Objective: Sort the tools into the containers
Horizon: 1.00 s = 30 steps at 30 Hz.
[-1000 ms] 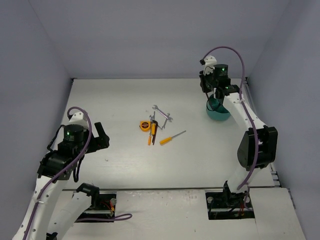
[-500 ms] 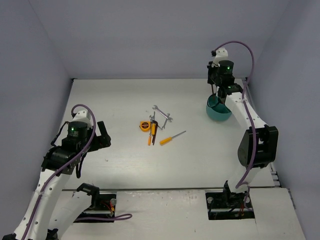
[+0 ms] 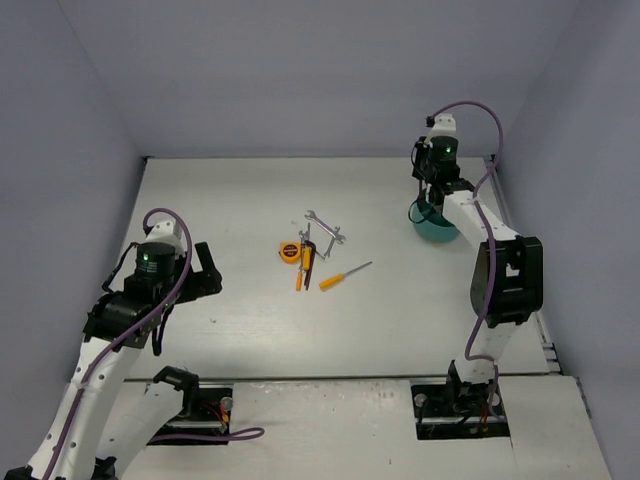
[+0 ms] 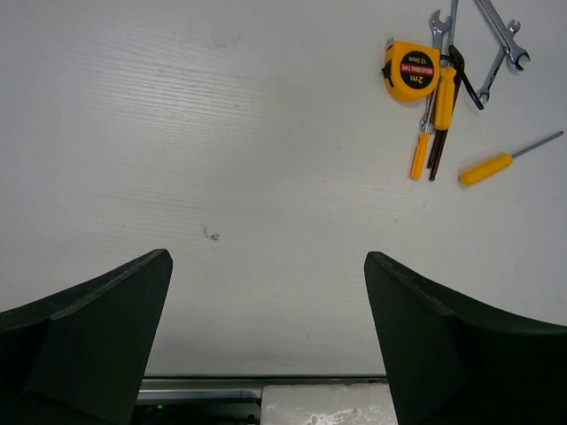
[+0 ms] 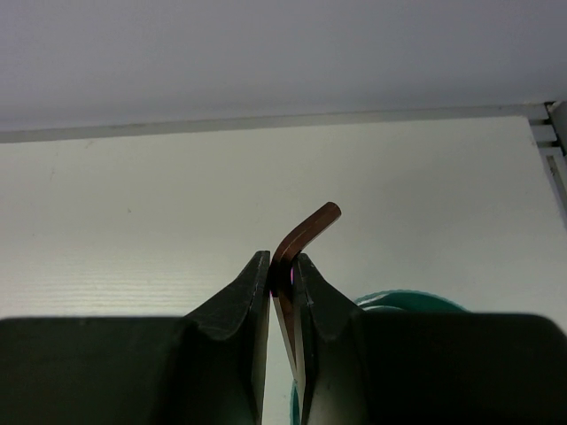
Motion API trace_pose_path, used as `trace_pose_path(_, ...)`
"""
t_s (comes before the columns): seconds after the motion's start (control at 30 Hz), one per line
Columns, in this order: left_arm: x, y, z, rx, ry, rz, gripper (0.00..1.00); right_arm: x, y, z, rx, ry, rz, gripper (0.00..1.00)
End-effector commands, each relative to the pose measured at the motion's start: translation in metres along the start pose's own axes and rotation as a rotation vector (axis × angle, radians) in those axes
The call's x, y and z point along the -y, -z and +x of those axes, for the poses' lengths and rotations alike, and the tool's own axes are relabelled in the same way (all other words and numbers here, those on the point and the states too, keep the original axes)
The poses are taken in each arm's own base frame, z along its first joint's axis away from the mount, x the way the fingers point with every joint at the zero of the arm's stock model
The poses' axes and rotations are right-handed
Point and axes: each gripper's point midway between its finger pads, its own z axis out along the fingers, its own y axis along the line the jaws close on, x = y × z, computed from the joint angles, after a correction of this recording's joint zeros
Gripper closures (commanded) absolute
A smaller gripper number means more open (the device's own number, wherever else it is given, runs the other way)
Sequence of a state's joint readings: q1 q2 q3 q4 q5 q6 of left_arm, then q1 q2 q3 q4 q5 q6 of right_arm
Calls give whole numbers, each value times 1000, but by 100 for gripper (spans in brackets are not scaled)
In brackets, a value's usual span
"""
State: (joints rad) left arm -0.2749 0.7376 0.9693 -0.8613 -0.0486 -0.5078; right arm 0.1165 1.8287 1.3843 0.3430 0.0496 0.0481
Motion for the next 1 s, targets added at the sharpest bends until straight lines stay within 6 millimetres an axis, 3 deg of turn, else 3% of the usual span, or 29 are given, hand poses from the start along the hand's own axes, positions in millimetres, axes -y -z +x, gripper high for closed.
trace_pose_path(0.0,5,0,-7,29,9,17,12,8,2,-40,153,-61,37,100)
trace_pose_path(0.43,3,-2,-4,21,11,11,12,25,8,8,81,-88,129,89)
trace_pose_path(0.97,2,0,0,29,21,16,12,28,5,27,43,-85,142,76)
